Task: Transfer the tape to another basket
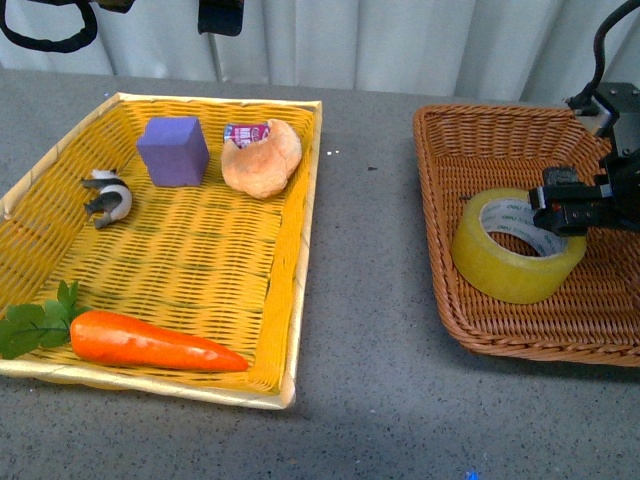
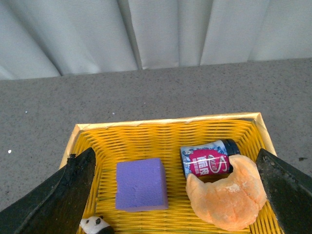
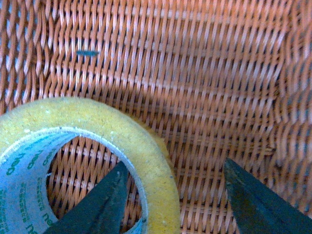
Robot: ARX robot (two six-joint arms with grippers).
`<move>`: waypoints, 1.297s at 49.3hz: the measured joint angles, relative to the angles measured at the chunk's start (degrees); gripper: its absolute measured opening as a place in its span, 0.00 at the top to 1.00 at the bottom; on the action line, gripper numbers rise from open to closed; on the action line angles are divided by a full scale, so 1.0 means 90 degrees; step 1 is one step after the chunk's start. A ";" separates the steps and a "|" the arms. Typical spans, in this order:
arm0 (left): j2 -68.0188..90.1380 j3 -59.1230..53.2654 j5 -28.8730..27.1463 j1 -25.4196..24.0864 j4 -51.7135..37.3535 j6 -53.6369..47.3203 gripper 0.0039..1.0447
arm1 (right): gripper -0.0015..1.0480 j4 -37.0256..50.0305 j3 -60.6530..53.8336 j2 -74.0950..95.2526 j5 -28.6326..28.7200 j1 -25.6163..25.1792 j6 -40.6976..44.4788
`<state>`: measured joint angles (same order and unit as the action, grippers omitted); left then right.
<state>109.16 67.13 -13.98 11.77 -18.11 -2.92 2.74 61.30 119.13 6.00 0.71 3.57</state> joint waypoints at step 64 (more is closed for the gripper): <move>-0.5549 -0.7019 0.1552 -0.1294 -0.4041 0.0335 0.96 | 0.99 0.5773 -0.6360 -0.6606 -0.0680 -0.0080 -0.0330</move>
<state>59.22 3.97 -0.01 0.12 -54.48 0.10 54.70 4.05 59.68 -0.12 -0.01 0.60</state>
